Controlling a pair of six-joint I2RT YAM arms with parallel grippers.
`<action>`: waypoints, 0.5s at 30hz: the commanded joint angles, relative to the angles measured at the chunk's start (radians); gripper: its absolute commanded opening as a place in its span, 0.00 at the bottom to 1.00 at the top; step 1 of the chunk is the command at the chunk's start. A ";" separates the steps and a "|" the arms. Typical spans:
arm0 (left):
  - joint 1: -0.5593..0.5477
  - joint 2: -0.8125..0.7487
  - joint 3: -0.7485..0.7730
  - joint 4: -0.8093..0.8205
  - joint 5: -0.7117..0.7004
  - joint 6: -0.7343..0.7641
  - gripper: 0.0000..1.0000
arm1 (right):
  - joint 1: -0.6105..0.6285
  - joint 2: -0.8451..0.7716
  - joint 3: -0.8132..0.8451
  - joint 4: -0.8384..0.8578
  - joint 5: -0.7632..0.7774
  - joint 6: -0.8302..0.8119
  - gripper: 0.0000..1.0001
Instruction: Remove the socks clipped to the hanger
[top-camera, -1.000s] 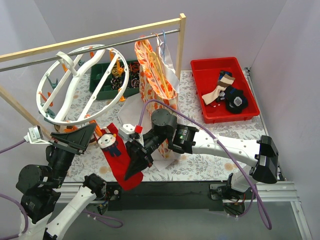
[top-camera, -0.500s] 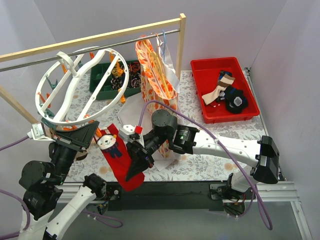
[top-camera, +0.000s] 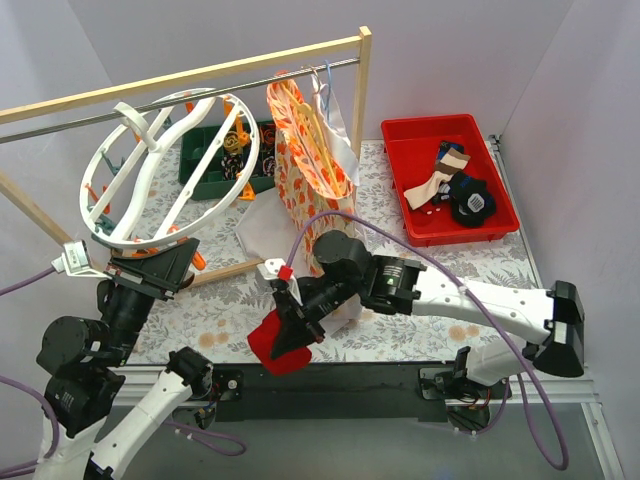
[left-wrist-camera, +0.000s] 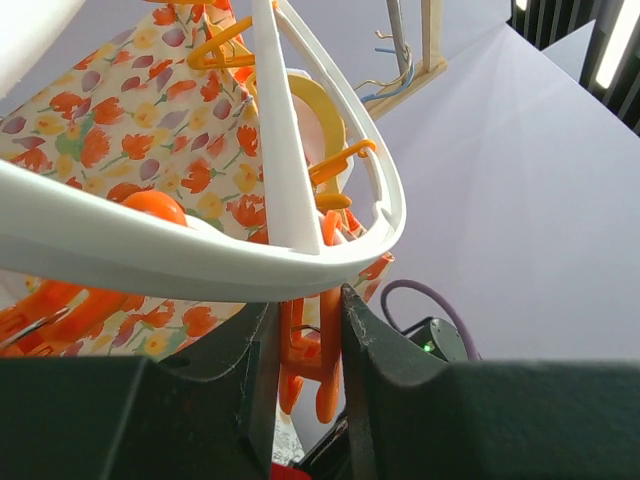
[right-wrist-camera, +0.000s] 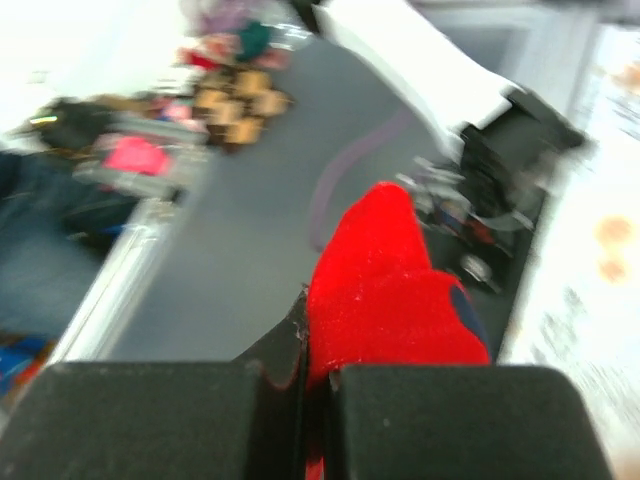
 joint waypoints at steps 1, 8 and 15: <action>0.007 0.027 0.035 -0.042 -0.019 0.040 0.00 | -0.001 -0.141 -0.030 -0.230 0.333 -0.116 0.01; 0.007 0.048 0.063 -0.051 -0.027 0.084 0.00 | -0.003 -0.430 -0.140 -0.309 0.715 -0.156 0.01; 0.007 0.045 0.060 -0.054 -0.031 0.088 0.00 | -0.003 -0.734 -0.303 -0.176 1.300 -0.104 0.01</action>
